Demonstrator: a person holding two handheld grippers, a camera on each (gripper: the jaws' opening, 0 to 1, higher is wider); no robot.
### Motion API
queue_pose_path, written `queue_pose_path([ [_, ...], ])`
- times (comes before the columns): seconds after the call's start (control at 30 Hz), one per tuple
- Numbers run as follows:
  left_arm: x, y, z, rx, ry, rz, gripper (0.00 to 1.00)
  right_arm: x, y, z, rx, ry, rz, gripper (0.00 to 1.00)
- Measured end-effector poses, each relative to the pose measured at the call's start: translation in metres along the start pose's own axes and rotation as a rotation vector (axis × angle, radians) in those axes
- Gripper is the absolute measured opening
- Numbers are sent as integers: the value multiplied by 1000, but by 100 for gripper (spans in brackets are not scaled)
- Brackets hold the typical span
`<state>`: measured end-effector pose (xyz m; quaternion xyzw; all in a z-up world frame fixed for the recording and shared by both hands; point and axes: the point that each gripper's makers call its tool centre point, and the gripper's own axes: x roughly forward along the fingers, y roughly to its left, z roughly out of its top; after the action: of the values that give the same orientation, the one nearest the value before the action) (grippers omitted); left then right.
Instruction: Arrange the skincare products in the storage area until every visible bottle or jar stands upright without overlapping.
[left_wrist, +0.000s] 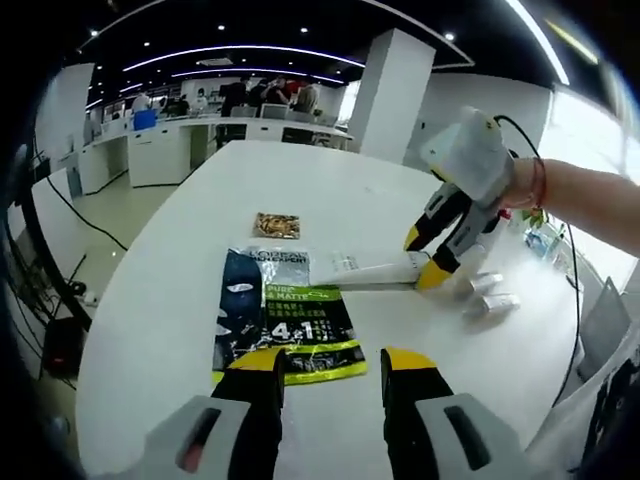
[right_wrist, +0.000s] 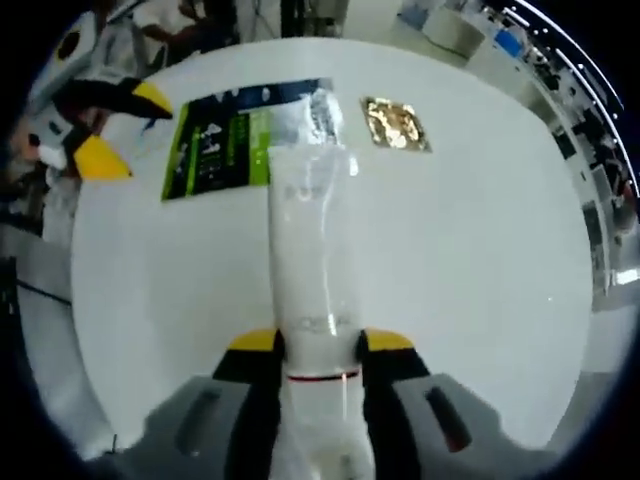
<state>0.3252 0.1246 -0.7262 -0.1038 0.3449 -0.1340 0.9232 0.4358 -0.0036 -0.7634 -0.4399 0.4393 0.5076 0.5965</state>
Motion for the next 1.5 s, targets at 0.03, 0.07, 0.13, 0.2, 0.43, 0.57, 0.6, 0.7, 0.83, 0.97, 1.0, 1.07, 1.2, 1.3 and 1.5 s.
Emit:
queue_pose_path([
  [0.03, 1, -1, 1, 1, -2, -11, 39, 1, -1, 0, -3, -2, 4, 29],
  [0.07, 2, -2, 1, -3, -2, -25, 39, 1, -1, 0, -9, 0, 10, 29],
  [0.13, 3, -3, 0, -8, 3, -39, 39, 1, 0, 0, -17, -1, 15, 28],
  [0.2, 4, -1, -2, -21, 9, -51, 39, 1, 6, -2, -81, -7, 31, 28],
  [0.43, 5, 1, -9, -65, 38, -80, 38, -3, 30, -8, -241, 12, 75, 28],
  [0.57, 7, -7, -12, -110, 47, -128, 37, -4, 38, -7, -301, 9, 80, 28],
  [0.6, 9, -10, -13, -129, 45, -141, 37, -4, 41, -5, -334, 4, 86, 28],
  [0.7, 11, -14, -17, -140, 62, -147, 37, -5, 49, -4, -386, 15, 99, 28],
  [0.83, 12, -18, -26, -171, 99, -147, 37, -4, 54, -3, -437, 34, 111, 28],
  [0.97, 9, -20, -32, -172, 112, -149, 31, -4, 61, -1, -521, 19, 137, 27],
  [1.0, 9, -19, -33, -171, 114, -147, 30, -5, 63, -1, -518, 18, 142, 27],
  [1.07, 7, -21, -34, -174, 119, -156, 30, -4, 65, 1, -523, 6, 157, 27],
  [1.2, 0, -23, -38, -210, 147, -183, 28, -5, 71, 2, -562, -8, 160, 27],
  [1.3, -3, -24, -38, -248, 141, -204, 28, -4, 77, 4, -600, -14, 173, 27],
  [1.5, -5, -23, -37, -301, 120, -238, 28, -4, 76, 4, -616, -4, 159, 27],
])
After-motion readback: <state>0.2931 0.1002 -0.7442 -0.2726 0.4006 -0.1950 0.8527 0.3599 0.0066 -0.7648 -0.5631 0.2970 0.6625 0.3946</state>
